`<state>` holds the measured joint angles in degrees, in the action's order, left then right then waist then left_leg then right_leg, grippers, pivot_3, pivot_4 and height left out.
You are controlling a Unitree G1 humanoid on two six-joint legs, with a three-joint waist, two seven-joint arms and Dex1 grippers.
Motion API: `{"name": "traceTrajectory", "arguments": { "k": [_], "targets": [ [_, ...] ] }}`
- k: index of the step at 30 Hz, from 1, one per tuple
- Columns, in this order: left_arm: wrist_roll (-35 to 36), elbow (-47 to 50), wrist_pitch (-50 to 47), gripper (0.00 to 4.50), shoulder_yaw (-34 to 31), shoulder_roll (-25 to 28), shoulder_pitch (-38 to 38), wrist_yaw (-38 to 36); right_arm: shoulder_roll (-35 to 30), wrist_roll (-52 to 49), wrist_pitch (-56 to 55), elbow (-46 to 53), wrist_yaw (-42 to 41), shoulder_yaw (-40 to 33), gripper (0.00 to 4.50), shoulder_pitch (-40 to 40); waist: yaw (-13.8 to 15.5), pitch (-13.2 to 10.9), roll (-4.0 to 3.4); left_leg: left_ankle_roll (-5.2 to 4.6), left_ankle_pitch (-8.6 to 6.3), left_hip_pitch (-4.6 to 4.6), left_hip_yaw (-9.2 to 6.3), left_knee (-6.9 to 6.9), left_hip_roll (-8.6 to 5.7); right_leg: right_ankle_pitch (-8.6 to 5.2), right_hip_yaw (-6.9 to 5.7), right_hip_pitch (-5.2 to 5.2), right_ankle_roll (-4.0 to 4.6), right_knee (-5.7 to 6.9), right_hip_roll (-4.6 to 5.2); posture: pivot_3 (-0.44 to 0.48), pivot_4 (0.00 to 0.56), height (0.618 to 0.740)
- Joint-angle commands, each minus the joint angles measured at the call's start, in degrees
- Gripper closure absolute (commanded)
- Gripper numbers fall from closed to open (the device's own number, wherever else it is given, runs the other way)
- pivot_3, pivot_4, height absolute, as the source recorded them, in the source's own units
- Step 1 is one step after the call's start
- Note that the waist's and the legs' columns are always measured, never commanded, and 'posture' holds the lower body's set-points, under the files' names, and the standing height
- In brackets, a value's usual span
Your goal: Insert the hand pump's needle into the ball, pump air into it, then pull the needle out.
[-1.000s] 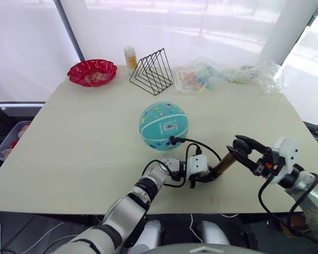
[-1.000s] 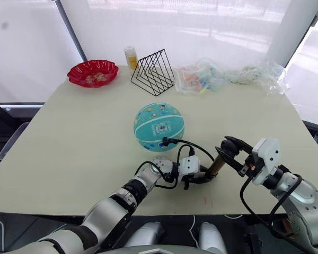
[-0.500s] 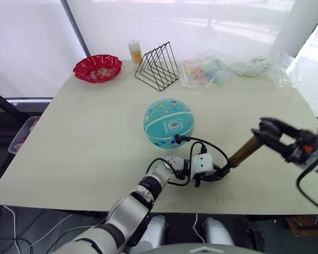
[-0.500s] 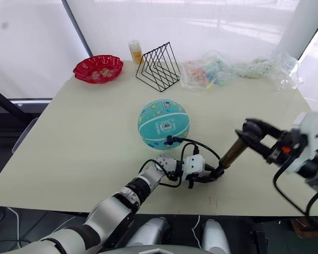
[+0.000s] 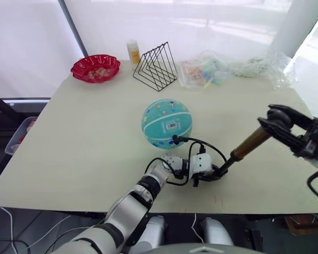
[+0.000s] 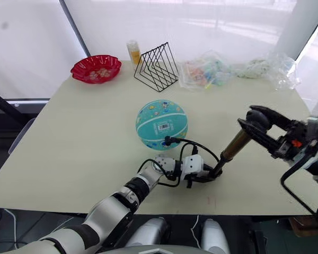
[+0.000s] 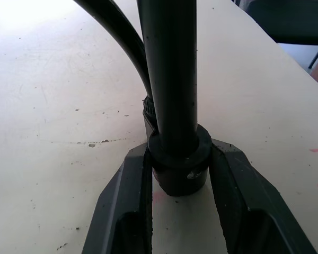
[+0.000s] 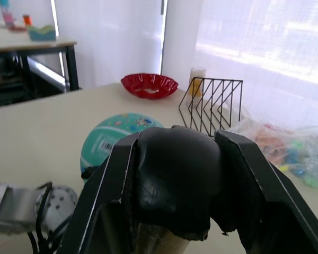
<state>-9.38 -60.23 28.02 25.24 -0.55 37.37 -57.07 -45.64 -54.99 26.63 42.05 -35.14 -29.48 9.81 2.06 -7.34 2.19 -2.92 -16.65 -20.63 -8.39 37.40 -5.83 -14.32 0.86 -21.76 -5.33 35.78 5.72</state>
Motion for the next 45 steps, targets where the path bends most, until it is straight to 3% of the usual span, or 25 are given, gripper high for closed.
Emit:
{"name": "traceTrajectory", "arguments": {
  "k": [1, 11, 22, 26, 27, 30, 35, 45],
  "targets": [
    [-5.01, -5.09, -3.04, 3.46, 3.32, 2.47, -3.01, -1.22, 3.6, 10.97, -2.09, -6.68, -1.82, 12.0, 2.87, 3.19, -0.2, 0.19, 0.28, 0.01, 0.0, 0.05, 0.0, 0.0, 0.04, 0.0, 0.0, 0.04, 0.0, 0.0, -0.06, 0.0, 0.15, 0.74],
    [-4.83, -4.43, -2.86, 3.46, 3.28, 2.83, -3.19, -0.96, 8.06, 30.92, -14.35, -23.45, -5.24, 29.35, 2.87, 5.27, -1.17, 1.2, 0.39, 0.03, -0.01, 0.34, -0.01, -0.12, 0.1, -0.03, 0.06, 0.24, 0.02, 0.0, -0.16, 0.0, 0.15, 0.74],
    [-3.65, -3.81, -3.59, 3.46, 2.33, 2.68, -3.68, -1.17, 11.07, 32.98, -18.73, -24.29, -5.23, 30.15, 2.87, 3.37, -1.22, 1.32, 0.34, 0.09, -0.05, 0.43, -0.04, -0.15, 0.14, -0.03, 0.16, 0.26, 0.04, 0.01, -0.28, 0.0, 0.15, 0.74],
    [-2.89, -3.31, -4.27, 1.59, 1.21, 2.26, -3.59, -0.65, 10.2, 32.91, -18.39, -23.89, -5.71, 29.21, 2.87, 2.28, -1.13, 1.3, 0.2, 0.09, -0.05, 0.43, -0.03, -0.15, 0.13, -0.03, 0.2, 0.25, 0.04, 0.01, -0.29, 0.0, 0.15, 0.74],
    [-2.74, -3.14, -4.13, 0.94, 0.94, 2.21, -3.65, -0.63, 10.03, 32.88, -18.37, -23.77, -5.81, 29.03, 2.87, 2.04, -1.08, 1.31, 0.18, 0.09, -0.05, 0.43, -0.03, -0.14, 0.12, -0.03, 0.2, 0.25, 0.04, 0.0, -0.27, 0.0, 0.15, 0.74],
    [-1.78, -2.66, -4.25, 0.0, -0.12, 2.2, -4.14, -1.43, 9.94, 32.89, -18.47, -23.56, -5.69, 28.78, 2.87, 1.45, -1.11, 1.25, -0.06, 0.09, -0.06, 0.42, -0.02, -0.15, 0.1, -0.03, 0.21, 0.25, 0.04, 0.0, -0.26, 0.0, 0.15, 0.74],
    [3.21, 2.41, -3.39, 0.0, -3.62, 3.3, -6.37, -5.63, 9.5, 32.61, -18.4, -22.53, -5.62, 27.87, 2.87, 1.13, -1.29, 1.03, -0.43, 0.11, -0.07, 0.42, -0.01, -0.15, 0.1, -0.04, 0.24, 0.25, 0.05, 0.0, -0.24, 0.0, 0.15, 0.74],
    [17.28, 28.59, -9.73, 0.0, -8.23, 12.26, -16.29, -18.16, 8.89, 31.95, -17.84, -20.92, -5.92, 27.22, 2.87, 1.4, -1.22, 0.28, -1.23, 0.11, -0.07, 0.3, 0.01, -0.12, 0.1, -0.01, 0.31, 0.13, 0.09, 0.02, -0.22, 0.0, 0.15, 0.74]
  ]
}}
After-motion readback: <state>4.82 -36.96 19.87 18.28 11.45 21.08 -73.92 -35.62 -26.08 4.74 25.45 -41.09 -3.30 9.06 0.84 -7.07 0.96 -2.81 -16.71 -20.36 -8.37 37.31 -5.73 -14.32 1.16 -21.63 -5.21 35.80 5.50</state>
